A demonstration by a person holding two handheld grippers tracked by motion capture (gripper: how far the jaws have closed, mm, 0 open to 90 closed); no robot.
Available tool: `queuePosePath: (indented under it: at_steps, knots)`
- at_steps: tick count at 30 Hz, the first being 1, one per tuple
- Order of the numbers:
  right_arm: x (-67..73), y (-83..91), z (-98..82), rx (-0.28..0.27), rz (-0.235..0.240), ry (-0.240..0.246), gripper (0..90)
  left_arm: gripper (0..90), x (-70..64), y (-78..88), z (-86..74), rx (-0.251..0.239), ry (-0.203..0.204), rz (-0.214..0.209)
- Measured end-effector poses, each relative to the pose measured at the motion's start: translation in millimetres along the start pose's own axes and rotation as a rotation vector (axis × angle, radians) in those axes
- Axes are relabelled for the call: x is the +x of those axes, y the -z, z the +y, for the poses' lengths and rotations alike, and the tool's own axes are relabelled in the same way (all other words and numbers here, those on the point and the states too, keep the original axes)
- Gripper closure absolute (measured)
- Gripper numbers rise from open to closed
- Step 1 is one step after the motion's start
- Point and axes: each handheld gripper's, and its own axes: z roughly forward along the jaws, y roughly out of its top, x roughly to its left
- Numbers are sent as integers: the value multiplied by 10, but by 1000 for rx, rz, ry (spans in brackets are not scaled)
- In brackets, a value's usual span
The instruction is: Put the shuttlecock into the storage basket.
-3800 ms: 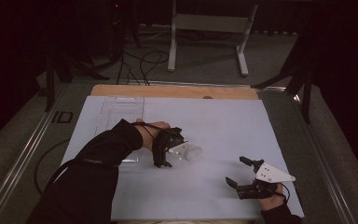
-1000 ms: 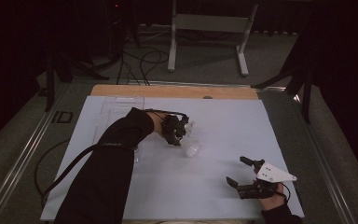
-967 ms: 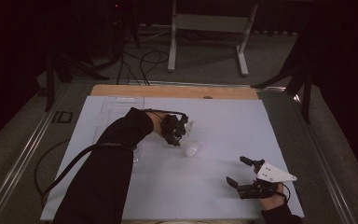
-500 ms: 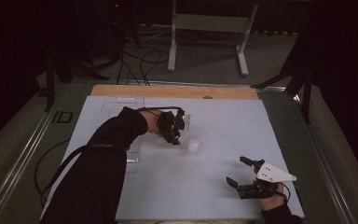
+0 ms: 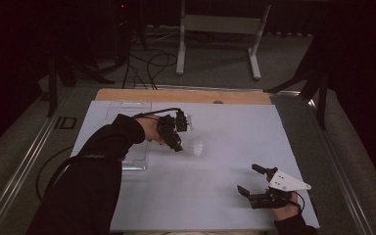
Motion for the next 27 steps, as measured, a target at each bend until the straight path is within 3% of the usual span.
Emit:
queuePosePath:
  at_steps: [1,2,3,10,17,23,27]
  knots:
    - [1,0,0,1,0,1,97,632,10,29,-10,7,60,10]
    - [1,0,0,1,0,1,97,632,10,29,-10,7,60,10]
    - [2,0,1,-1,-2,2,97,632,12,61,-28,2,91,-2]
    - [1,2,3,-3,-3,5,97,632,-9,125,-87,11,139,6]
    - [3,3,4,-2,-6,5,97,632,38,283,-186,15,291,46]
    - [5,7,6,-4,-7,2,97,632,14,437,-294,-14,317,63]
    - [12,6,8,-1,-8,0,97,632,2,559,-431,-28,390,94]
